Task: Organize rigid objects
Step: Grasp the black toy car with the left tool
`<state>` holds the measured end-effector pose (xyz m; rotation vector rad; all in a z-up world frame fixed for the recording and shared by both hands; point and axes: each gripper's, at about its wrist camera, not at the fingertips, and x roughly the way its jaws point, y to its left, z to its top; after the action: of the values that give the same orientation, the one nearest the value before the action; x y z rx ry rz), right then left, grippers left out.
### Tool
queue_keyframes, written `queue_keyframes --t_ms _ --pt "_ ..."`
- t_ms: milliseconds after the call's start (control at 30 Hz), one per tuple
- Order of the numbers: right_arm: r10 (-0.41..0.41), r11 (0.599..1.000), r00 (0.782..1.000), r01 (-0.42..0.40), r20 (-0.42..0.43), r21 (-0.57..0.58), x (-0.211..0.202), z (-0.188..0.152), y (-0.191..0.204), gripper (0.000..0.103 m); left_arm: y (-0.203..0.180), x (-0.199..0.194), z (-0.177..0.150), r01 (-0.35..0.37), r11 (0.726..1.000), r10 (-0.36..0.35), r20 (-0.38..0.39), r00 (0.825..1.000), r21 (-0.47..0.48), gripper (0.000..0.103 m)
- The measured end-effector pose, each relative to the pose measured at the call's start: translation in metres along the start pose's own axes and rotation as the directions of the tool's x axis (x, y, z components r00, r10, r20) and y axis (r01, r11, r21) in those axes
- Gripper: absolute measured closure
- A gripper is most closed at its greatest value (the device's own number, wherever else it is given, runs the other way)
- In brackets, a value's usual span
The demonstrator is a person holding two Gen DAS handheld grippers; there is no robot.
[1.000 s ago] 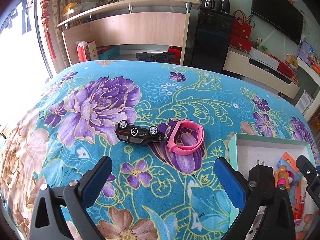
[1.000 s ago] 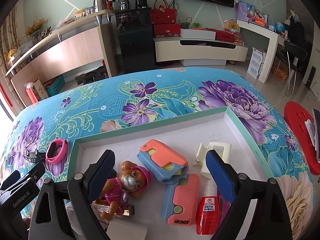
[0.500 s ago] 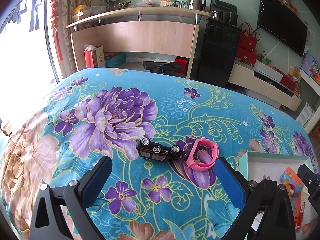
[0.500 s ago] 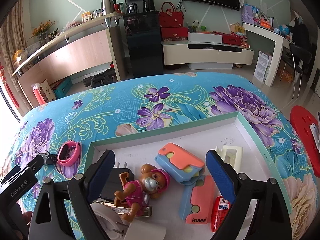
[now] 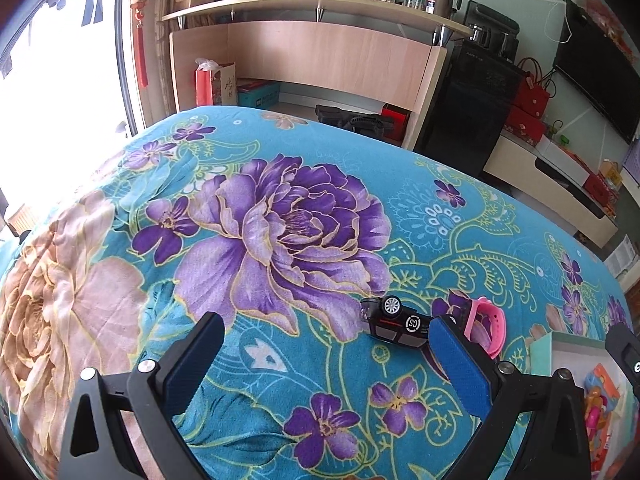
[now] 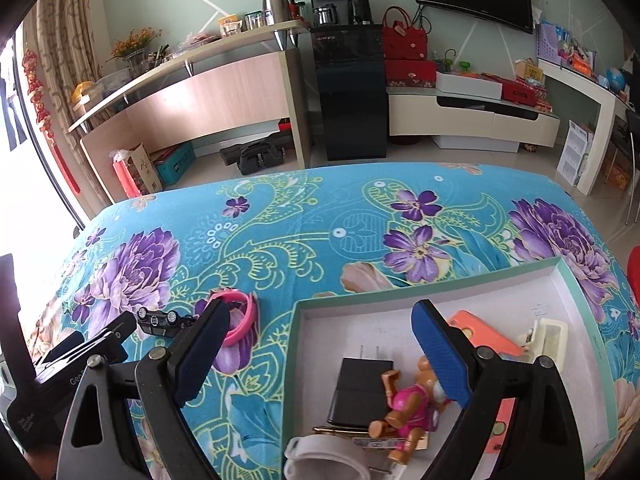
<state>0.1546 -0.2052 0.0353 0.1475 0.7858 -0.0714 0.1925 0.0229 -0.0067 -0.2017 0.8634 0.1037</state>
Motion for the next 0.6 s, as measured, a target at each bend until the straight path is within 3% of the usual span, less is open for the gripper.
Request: queue_keyframes --t_ms 300,433,600 --pt "0.032 0.997 0.999 -0.033 -0.020 -0.067 0.027 0.016 0.045 0.010 0.004 0.016 0.003 -0.007 0.999 0.008 -0.013 1.000 0.039 0.000" --pt "0.033 0.997 0.999 -0.035 -0.034 -0.069 0.039 0.015 0.050 0.010 0.000 0.017 0.004 0.038 0.998 -0.037 -0.019 0.999 0.058 0.000" --pt "0.015 0.998 0.999 -0.017 -0.042 -0.058 0.045 0.015 0.042 0.010 -0.015 0.023 0.000 0.041 0.991 -0.040 -0.013 0.999 0.125 0.000"
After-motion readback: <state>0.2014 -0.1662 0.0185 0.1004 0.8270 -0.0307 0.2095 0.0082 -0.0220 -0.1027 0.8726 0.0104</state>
